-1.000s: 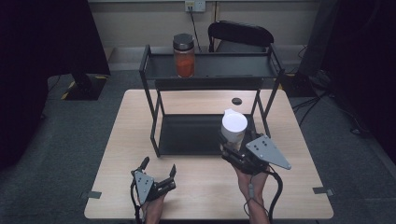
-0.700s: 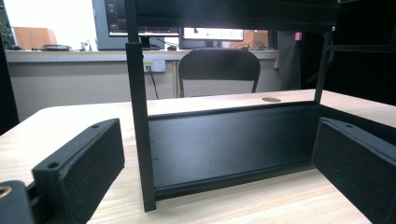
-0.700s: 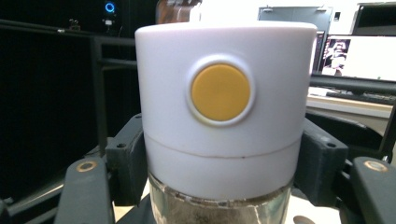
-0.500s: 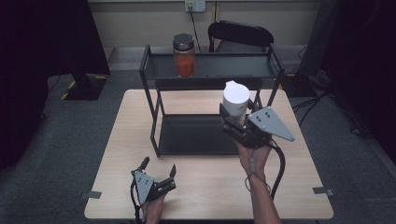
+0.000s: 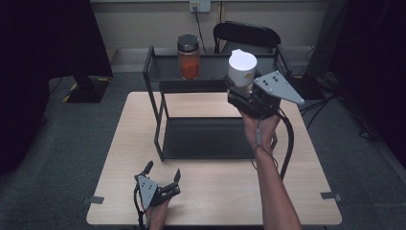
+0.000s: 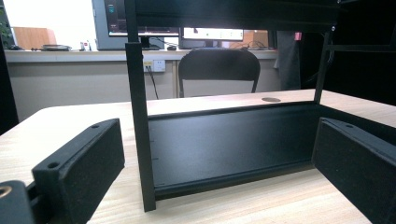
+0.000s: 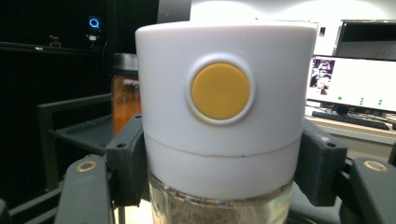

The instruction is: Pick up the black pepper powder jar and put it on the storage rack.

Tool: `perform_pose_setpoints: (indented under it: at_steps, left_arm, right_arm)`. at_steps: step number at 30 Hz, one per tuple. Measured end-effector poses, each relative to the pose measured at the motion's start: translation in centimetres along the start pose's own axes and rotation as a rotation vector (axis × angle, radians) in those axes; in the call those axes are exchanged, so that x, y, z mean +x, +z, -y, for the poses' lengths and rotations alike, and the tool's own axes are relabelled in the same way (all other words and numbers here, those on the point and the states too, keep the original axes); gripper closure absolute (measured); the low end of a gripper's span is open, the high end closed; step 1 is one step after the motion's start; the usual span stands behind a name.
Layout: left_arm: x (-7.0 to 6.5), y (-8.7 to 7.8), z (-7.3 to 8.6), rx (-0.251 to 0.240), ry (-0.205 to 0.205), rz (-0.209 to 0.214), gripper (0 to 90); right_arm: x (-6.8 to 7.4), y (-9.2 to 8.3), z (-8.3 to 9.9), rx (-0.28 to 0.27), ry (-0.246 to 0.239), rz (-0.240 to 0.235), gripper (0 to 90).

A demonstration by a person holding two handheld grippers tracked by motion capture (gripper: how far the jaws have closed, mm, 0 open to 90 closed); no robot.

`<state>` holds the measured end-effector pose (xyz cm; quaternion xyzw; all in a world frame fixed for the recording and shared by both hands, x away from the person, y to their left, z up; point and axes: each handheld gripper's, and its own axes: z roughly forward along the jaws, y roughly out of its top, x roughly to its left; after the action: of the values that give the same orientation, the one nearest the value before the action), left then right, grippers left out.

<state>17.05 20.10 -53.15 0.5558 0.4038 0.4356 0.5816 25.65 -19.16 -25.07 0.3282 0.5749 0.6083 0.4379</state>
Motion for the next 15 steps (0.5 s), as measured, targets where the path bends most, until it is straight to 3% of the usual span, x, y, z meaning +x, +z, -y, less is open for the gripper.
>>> perform_pose_setpoints:
  at_steps: [15]
  left_arm:
    - [0.0, 0.0, 0.0, 0.0, 0.0, 0.002, 1.9]
  right_arm:
    - [1.3, 4.5, -2.5, -0.005, -0.029, 0.012, 30.2]
